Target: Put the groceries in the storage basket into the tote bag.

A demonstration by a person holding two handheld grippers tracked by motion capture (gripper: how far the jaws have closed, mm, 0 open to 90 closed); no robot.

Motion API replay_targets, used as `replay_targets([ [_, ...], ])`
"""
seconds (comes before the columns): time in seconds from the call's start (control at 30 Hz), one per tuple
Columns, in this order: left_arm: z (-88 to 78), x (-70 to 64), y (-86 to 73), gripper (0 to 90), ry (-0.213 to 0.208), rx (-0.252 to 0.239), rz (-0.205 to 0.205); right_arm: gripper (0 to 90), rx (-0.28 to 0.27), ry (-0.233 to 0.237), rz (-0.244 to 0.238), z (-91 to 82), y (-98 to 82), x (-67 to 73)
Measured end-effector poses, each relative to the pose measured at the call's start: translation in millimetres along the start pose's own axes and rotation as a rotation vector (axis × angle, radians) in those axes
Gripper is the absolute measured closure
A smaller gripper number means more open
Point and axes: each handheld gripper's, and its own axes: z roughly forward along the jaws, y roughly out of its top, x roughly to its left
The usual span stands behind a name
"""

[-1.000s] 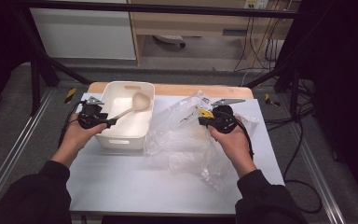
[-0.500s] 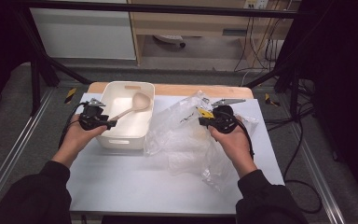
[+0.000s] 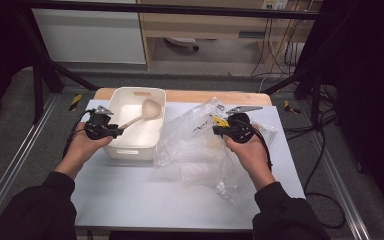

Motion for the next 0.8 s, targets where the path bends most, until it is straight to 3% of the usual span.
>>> replay_targets([
  [0.53,2.9,-1.3,1.2,68.8,-0.014,0.033,0.009,90.0,0.001,0.0,0.003,-0.1,-0.1,-1.1],
  [0.6,2.8,-0.1,1.4,69.1,-0.021,0.031,-0.01,90.0,0.001,-0.001,0.001,-0.2,-0.2,-1.1],
  [0.8,2.3,-1.0,1.3,69.6,-0.016,0.025,-0.008,90.0,-0.001,-0.001,0.005,-1.2,-0.7,-1.8],
])
